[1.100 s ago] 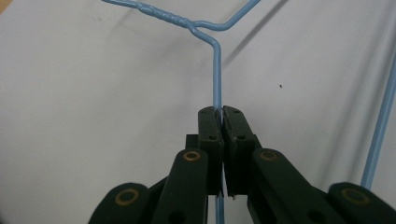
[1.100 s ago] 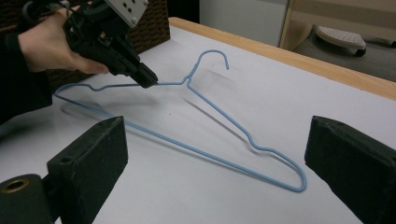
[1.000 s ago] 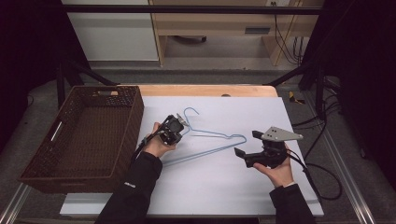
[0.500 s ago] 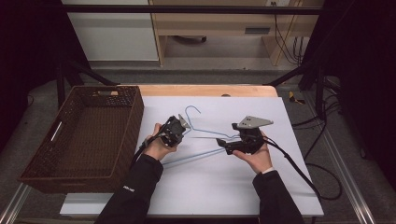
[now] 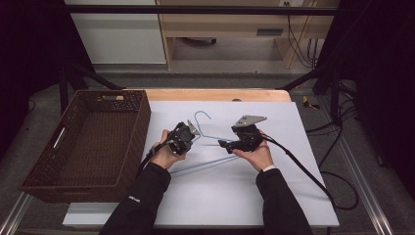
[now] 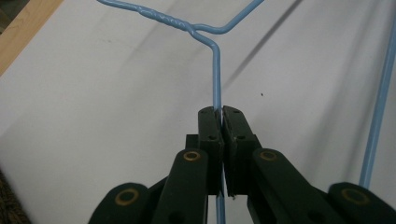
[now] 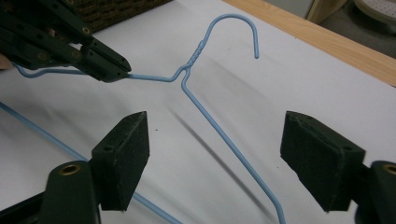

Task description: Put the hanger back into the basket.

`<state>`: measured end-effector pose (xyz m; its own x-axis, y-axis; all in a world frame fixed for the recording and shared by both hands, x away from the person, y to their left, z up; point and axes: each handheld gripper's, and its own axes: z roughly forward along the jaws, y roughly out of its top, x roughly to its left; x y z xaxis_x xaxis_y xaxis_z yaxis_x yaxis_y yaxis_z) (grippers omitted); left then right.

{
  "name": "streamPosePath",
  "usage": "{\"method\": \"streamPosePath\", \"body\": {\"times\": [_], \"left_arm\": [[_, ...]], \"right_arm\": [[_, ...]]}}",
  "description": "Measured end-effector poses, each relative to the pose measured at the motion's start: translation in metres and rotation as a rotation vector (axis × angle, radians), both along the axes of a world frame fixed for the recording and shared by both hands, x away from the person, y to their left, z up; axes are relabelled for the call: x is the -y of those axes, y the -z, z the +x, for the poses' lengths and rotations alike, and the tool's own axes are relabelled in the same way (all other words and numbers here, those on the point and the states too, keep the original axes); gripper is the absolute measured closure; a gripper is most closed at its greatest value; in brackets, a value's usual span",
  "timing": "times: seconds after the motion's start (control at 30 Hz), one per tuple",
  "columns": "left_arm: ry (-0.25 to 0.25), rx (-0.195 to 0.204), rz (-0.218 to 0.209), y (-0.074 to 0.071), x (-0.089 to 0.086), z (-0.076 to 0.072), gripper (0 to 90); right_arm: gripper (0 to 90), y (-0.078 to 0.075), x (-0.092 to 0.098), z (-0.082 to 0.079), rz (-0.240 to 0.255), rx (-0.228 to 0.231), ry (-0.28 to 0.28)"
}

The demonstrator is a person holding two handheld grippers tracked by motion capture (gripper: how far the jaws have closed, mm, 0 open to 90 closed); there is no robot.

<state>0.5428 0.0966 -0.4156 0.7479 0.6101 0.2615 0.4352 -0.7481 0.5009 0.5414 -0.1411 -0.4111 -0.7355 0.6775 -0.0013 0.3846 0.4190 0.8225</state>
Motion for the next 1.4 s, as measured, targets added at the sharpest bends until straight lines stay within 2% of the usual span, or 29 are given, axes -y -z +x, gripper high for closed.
{"method": "streamPosePath", "body": {"times": [0.3, 0.43, 0.6, 0.67, 0.8, 0.9, 1.0, 1.13, 1.4], "left_arm": [[0.007, 0.002, 0.0, -0.002, 0.0, -0.001, 87.1], [0.007, 0.005, -0.002, -0.002, 0.0, -0.001, 87.1], [0.012, 0.006, -0.001, -0.002, 0.002, -0.002, 87.1], [0.016, 0.007, 0.002, -0.002, 0.003, -0.003, 87.1], [0.024, 0.006, 0.002, -0.002, 0.005, -0.003, 87.1], [0.026, 0.003, -0.003, -0.002, 0.006, -0.004, 87.1], [0.032, 0.001, 0.0, -0.002, 0.007, -0.004, 87.1], [0.034, -0.002, -0.002, -0.002, 0.007, -0.004, 87.1], [0.041, 0.001, -0.001, -0.002, 0.008, -0.004, 87.1]], "right_arm": [[33.1, 0.015, -0.018, 0.016, -0.08, -0.047, -0.026], [34.7, 0.021, -0.022, 0.022, -0.102, -0.051, -0.027], [42.6, 0.025, -0.026, 0.027, -0.135, -0.039, -0.041], [45.3, 0.027, -0.029, 0.029, -0.141, -0.043, -0.062], [50.9, 0.031, -0.035, 0.031, -0.177, -0.047, -0.069], [54.2, 0.033, -0.037, 0.033, -0.183, -0.043, -0.08], [57.7, 0.034, -0.037, 0.034, -0.187, -0.064, -0.078], [64.9, 0.037, -0.037, 0.036, -0.207, -0.052, -0.1], [74.3, 0.039, -0.04, 0.038, -0.239, -0.057, -0.099]]}}
